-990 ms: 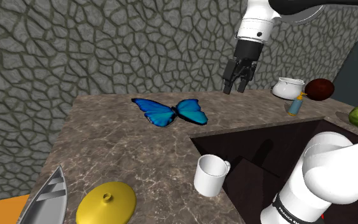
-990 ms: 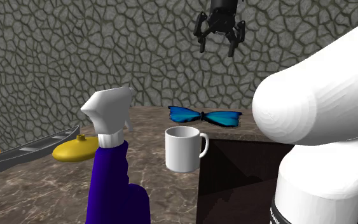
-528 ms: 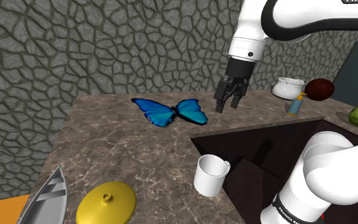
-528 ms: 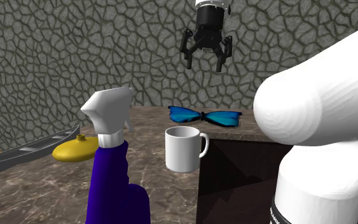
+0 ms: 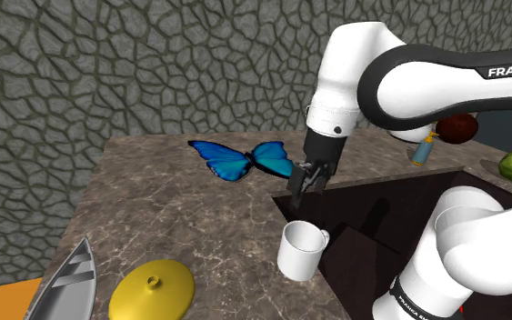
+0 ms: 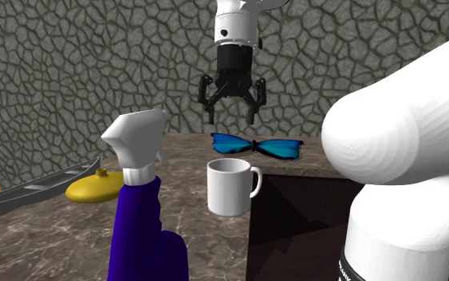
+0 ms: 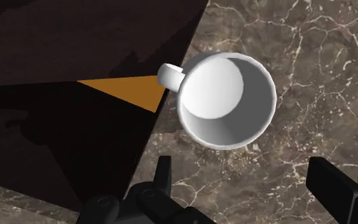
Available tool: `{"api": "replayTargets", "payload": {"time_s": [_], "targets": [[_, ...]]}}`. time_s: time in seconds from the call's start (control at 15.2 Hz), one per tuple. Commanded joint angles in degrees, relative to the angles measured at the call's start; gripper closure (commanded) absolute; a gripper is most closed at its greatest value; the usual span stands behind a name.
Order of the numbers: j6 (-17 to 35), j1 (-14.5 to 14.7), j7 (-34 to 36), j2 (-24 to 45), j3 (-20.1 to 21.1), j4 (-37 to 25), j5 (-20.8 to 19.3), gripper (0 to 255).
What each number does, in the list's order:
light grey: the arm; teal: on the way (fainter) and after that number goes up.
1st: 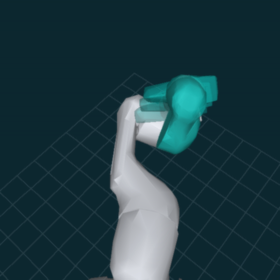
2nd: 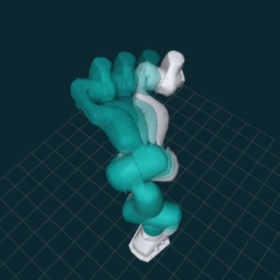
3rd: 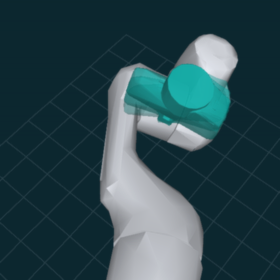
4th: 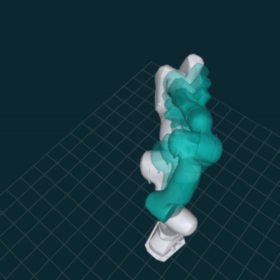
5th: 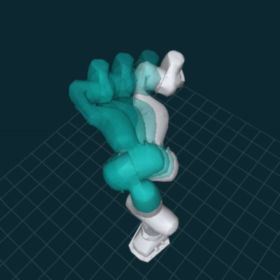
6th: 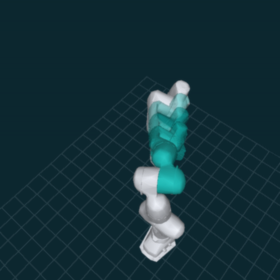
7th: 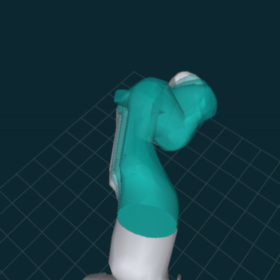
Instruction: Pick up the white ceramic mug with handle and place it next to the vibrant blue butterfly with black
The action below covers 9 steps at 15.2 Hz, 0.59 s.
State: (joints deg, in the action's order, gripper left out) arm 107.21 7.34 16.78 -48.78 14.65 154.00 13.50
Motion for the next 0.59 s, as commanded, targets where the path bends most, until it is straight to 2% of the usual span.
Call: {"api": "replayTargets", "payload": {"time_s": [0.0, 0.33, 0.53], "targets": [[3.1, 1.4, 1.6, 0.3, 2.6, 2.6, 1.5, 0], [12.0, 4.4, 6.1, 5.0, 10.1, 6.5, 5.1, 0], [15.2, 4.8, 6.7, 6.9, 11.6, 7.9, 5.9, 0]]}}
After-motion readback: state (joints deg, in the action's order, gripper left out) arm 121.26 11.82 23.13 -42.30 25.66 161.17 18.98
